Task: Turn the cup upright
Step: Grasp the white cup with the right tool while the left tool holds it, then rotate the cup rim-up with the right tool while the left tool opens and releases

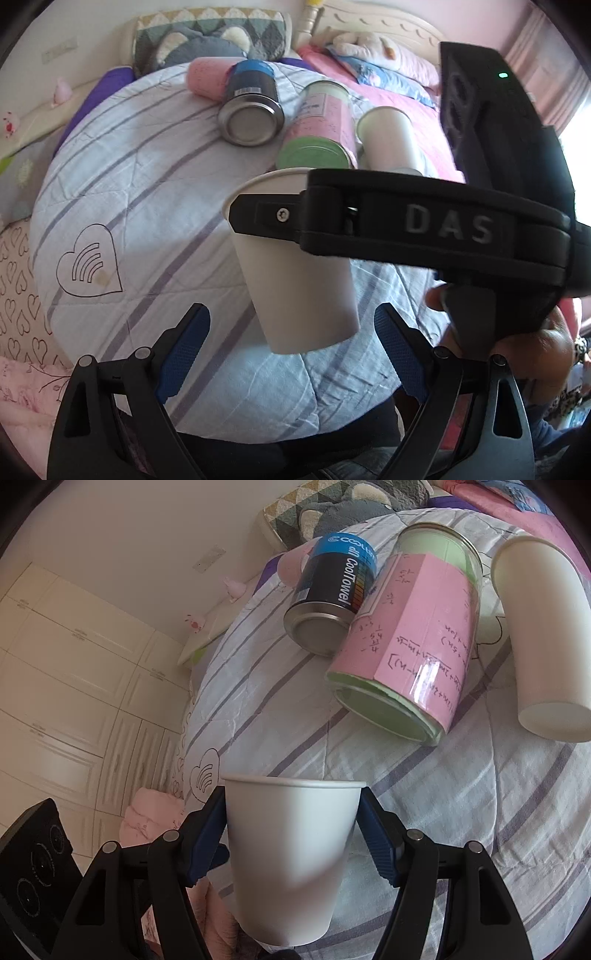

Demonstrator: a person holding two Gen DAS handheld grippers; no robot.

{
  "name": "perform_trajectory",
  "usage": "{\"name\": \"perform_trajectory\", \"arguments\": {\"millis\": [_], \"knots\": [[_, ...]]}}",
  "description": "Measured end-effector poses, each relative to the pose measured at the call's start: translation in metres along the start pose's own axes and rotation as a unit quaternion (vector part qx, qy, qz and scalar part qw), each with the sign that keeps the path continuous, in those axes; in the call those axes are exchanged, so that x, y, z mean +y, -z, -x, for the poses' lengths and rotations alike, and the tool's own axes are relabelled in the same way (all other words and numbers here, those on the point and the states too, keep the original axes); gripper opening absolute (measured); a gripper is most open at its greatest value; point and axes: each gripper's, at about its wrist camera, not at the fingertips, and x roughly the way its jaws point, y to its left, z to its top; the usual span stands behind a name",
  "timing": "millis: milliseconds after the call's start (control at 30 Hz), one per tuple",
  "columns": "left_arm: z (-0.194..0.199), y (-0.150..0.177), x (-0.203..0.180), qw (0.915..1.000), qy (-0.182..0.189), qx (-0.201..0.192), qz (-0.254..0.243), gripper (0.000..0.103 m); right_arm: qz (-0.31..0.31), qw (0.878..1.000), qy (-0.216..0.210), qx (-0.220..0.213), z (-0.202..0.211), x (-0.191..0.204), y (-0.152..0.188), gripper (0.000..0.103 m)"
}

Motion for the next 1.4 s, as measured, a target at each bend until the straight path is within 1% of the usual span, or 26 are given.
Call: {"name": "perform_trajectory", "arguments": {"millis": [67,133,200,233,300,400,500,533,667,800,900,1000,1267,1400], "knots": [[-0.002,-0.002,0.002,0.9998,-0.017,-0.005,0.008,0.090,0.009,1.000,-0.002,-0.005,0.005,0.003,0.001,0.070],[-0.002,-0.004,0.005,0.9996,-0.010,-0.011,0.025,0.088,0.019,1.000,-0.003,-0.012,0.008,0.006,0.000,0.070],[-0.001,-0.004,0.006,0.9994,-0.007,-0.018,0.028,0.084,0.027,0.999,-0.006,-0.022,0.012,0.009,0.001,0.070],[-0.002,-0.003,0.006,0.9994,-0.008,-0.019,0.028,0.080,0.033,0.999,-0.004,-0.030,0.015,0.011,0.001,0.070],[-0.002,-0.003,0.007,0.9991,-0.002,-0.025,0.033,0.076,0.048,0.998,0.003,-0.046,0.021,0.016,0.001,0.070],[-0.006,-0.003,0.009,0.9987,-0.005,-0.034,0.037,0.075,0.069,0.996,0.009,-0.063,0.025,0.021,0.000,0.070],[-0.010,-0.003,0.012,0.9983,0.012,-0.035,0.044,0.068,0.082,0.994,0.016,-0.072,0.026,0.024,0.000,0.070],[-0.011,-0.003,0.014,0.9981,0.014,-0.035,0.048,0.067,0.089,0.993,0.020,-0.076,0.027,0.026,0.001,0.070],[-0.016,-0.003,0.020,0.9971,0.000,-0.043,0.063,0.067,0.127,0.987,0.027,-0.093,0.027,0.036,0.005,0.070],[-0.018,-0.002,0.025,0.9957,0.003,-0.045,0.081,0.067,0.163,0.981,0.032,-0.101,0.022,0.043,0.010,0.070],[-0.016,0.000,0.020,0.9959,-0.012,-0.058,0.069,0.067,0.193,0.974,0.044,-0.108,0.022,0.051,0.015,0.070],[-0.017,0.000,0.022,0.9960,-0.009,-0.057,0.069,0.068,0.225,0.966,0.064,-0.113,0.022,0.058,0.022,0.070],[-0.017,0.004,0.021,0.9961,-0.016,-0.066,0.056,0.068,0.243,0.960,0.062,-0.120,0.027,0.058,0.031,0.070],[-0.017,0.009,0.020,0.9956,-0.025,-0.077,0.047,0.071,0.259,0.955,0.063,-0.128,0.026,0.058,0.037,0.070]]}}
